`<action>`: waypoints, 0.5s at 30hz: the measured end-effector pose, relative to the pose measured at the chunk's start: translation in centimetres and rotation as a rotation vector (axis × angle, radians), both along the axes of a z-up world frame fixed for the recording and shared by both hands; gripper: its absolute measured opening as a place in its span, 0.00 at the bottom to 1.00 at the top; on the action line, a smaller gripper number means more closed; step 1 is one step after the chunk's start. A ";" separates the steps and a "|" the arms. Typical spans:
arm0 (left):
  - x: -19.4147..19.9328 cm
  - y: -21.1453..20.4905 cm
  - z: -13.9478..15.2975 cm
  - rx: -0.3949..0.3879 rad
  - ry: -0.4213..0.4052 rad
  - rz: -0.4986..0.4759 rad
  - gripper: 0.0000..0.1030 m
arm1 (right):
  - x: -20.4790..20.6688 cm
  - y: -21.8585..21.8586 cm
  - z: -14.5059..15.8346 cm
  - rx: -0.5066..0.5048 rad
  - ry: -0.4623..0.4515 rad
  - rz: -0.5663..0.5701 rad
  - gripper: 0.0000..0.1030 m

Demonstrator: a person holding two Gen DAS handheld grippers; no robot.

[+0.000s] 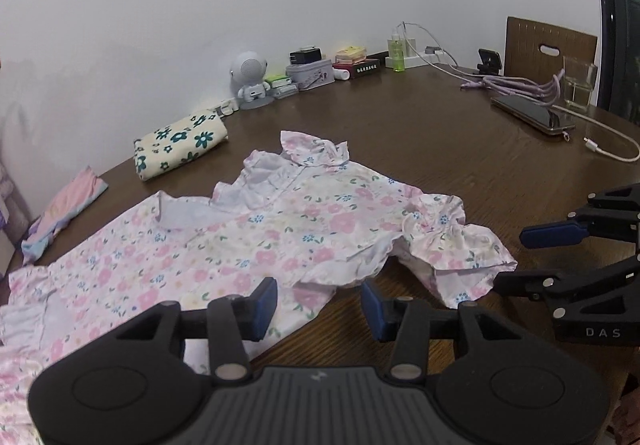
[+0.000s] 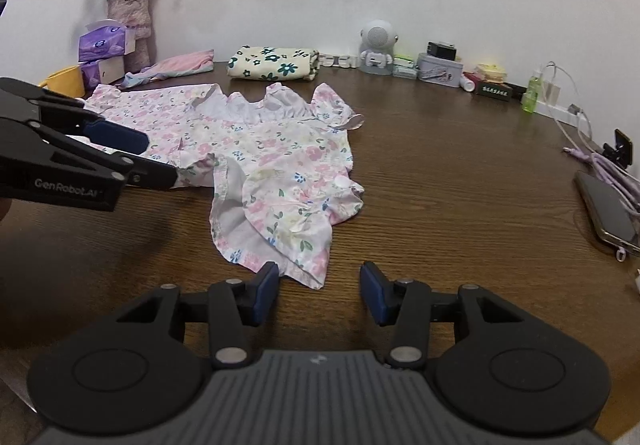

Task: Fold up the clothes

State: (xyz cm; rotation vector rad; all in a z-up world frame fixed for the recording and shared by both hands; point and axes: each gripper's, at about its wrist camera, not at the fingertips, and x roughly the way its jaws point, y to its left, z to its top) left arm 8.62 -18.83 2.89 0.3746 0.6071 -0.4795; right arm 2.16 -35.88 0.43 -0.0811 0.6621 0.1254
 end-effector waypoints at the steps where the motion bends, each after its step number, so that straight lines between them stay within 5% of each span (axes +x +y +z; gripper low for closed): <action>1: 0.0 -0.2 0.0 0.004 -0.007 -0.002 0.43 | 0.2 -0.1 -0.1 0.010 0.004 0.002 0.43; 4: 0.0 -0.7 -0.2 0.016 -0.024 -0.021 0.42 | 0.4 -0.5 0.0 0.046 0.011 0.012 0.28; 7: 0.0 -1.1 -0.3 0.027 -0.043 -0.033 0.18 | 0.4 -0.6 0.1 0.059 0.019 0.020 0.12; 11: 0.1 -1.3 -0.1 0.013 -0.064 -0.055 0.05 | 0.5 -1.0 0.6 0.093 0.014 0.014 0.06; 15: 0.3 -1.4 0.4 0.004 -0.089 -0.065 0.03 | 1.0 -1.5 1.9 0.131 -0.017 0.007 0.05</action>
